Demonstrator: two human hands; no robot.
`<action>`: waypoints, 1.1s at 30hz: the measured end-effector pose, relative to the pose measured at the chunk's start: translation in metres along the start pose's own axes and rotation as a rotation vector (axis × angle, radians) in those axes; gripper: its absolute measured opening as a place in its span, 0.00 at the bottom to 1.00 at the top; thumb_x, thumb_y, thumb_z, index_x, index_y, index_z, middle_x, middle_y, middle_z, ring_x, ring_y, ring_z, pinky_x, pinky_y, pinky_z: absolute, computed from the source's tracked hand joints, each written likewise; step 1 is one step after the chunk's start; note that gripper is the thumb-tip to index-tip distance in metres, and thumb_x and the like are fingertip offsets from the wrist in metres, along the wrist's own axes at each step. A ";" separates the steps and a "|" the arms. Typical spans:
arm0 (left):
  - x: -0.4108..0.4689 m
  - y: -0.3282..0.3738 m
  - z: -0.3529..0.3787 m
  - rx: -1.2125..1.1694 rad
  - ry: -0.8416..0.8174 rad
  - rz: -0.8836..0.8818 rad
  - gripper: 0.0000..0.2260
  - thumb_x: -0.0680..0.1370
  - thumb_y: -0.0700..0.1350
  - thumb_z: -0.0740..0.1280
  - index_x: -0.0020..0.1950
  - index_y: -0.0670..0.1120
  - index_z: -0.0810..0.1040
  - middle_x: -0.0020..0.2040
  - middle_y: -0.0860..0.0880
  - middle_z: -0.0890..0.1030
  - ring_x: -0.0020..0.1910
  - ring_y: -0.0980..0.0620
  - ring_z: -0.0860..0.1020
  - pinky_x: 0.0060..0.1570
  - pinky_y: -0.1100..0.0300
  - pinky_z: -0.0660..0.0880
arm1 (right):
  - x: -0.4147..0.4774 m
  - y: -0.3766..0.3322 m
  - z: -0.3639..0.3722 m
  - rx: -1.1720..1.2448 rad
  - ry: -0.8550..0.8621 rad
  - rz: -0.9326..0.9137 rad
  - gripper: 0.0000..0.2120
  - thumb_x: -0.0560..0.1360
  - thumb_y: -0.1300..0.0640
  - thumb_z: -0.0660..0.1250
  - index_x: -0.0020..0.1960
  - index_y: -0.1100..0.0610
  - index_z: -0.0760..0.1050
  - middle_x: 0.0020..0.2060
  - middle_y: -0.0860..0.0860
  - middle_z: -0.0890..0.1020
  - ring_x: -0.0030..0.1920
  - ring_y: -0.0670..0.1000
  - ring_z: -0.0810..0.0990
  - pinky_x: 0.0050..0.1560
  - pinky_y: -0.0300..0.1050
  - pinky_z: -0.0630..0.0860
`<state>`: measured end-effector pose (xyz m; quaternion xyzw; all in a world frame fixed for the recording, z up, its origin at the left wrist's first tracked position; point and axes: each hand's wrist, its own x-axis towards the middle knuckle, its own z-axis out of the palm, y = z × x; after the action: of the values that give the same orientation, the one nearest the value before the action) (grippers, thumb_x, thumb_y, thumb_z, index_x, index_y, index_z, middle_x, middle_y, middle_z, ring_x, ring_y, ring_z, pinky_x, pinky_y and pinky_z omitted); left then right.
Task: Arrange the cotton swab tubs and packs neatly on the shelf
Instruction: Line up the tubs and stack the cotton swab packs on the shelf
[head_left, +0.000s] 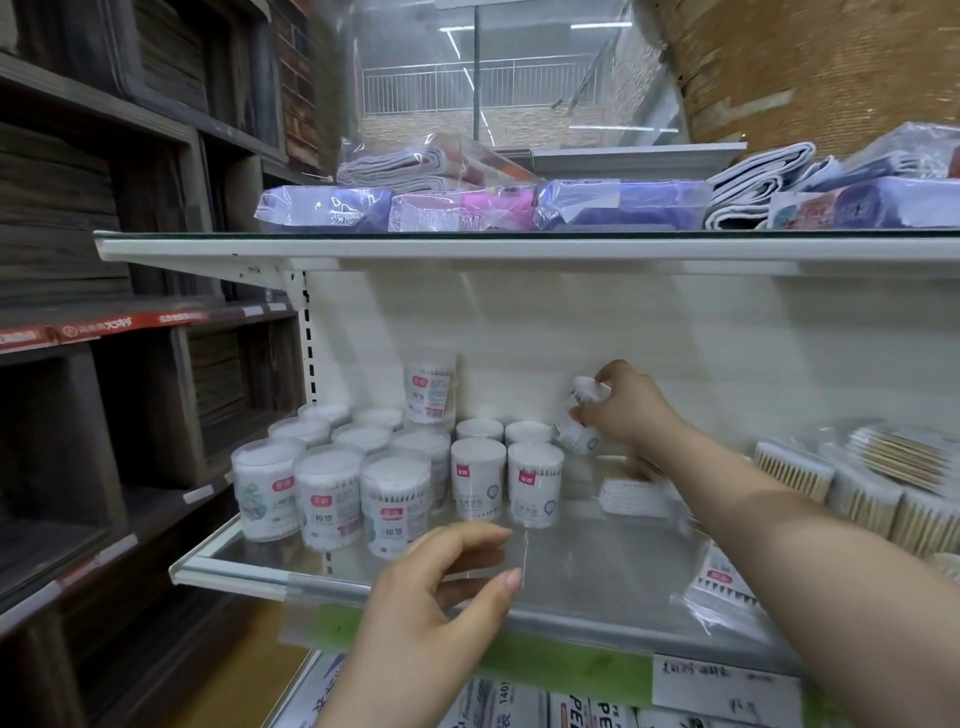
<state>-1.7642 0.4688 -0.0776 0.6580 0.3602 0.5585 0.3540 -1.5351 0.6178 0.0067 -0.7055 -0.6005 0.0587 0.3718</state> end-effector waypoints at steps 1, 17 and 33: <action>0.000 0.000 0.000 0.001 0.003 0.002 0.18 0.69 0.36 0.74 0.47 0.59 0.82 0.47 0.50 0.84 0.49 0.59 0.82 0.44 0.71 0.76 | 0.000 0.004 0.001 0.034 -0.005 0.028 0.28 0.70 0.52 0.72 0.65 0.60 0.67 0.62 0.62 0.72 0.59 0.61 0.74 0.50 0.42 0.69; 0.000 -0.002 0.004 -0.014 -0.011 0.012 0.18 0.69 0.35 0.73 0.47 0.59 0.82 0.48 0.48 0.83 0.49 0.59 0.82 0.45 0.70 0.76 | -0.016 0.012 0.014 -0.146 -0.042 -0.027 0.26 0.72 0.51 0.70 0.62 0.63 0.66 0.59 0.64 0.72 0.57 0.62 0.75 0.52 0.45 0.71; -0.001 -0.006 0.007 0.024 -0.014 0.006 0.14 0.69 0.36 0.74 0.44 0.56 0.83 0.47 0.50 0.84 0.48 0.60 0.82 0.44 0.71 0.76 | -0.019 0.016 0.035 -0.372 -0.100 -0.091 0.25 0.72 0.44 0.68 0.63 0.57 0.69 0.59 0.61 0.69 0.58 0.64 0.74 0.59 0.52 0.73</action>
<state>-1.7576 0.4700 -0.0840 0.6673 0.3624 0.5504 0.3471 -1.5460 0.6170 -0.0351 -0.7303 -0.6500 -0.0352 0.2069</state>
